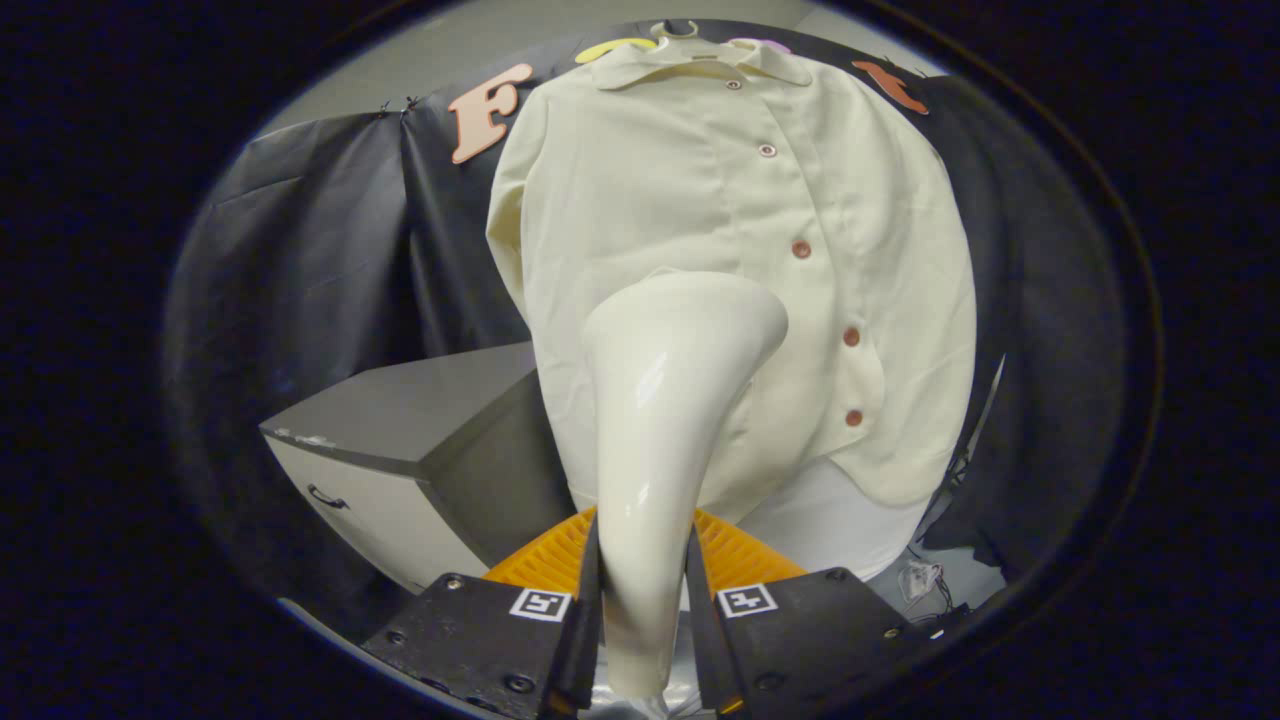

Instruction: Iron the clothes twice with a garment steamer, once on the left side and once on the right side.

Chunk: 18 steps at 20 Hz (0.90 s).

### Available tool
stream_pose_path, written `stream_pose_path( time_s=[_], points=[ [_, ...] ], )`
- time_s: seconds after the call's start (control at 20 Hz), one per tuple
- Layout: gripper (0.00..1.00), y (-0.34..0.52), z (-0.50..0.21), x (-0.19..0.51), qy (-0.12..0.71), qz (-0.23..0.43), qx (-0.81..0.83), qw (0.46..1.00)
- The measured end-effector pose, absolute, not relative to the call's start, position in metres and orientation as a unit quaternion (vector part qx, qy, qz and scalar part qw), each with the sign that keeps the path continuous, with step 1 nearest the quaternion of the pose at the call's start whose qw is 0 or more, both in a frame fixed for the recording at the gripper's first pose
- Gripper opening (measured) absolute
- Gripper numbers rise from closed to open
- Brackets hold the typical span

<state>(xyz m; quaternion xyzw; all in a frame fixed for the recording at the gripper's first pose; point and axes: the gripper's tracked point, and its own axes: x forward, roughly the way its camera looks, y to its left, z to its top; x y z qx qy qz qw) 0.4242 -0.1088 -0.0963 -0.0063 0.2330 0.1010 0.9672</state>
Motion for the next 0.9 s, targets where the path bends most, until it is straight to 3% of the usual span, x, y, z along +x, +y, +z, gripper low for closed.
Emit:
stream_pose_path(
  time_s=[0.25,0.5,0.9],
  points=[
    [0.38,-0.122,0.001,0.432,0.161,0.116,0.019,0.98],
    [0.38,-0.169,0.071,0.466,0.093,0.064,0.049,0.992],
    [0.38,-0.237,0.116,0.522,0.04,-0.004,0.102,0.994]
  ],
)
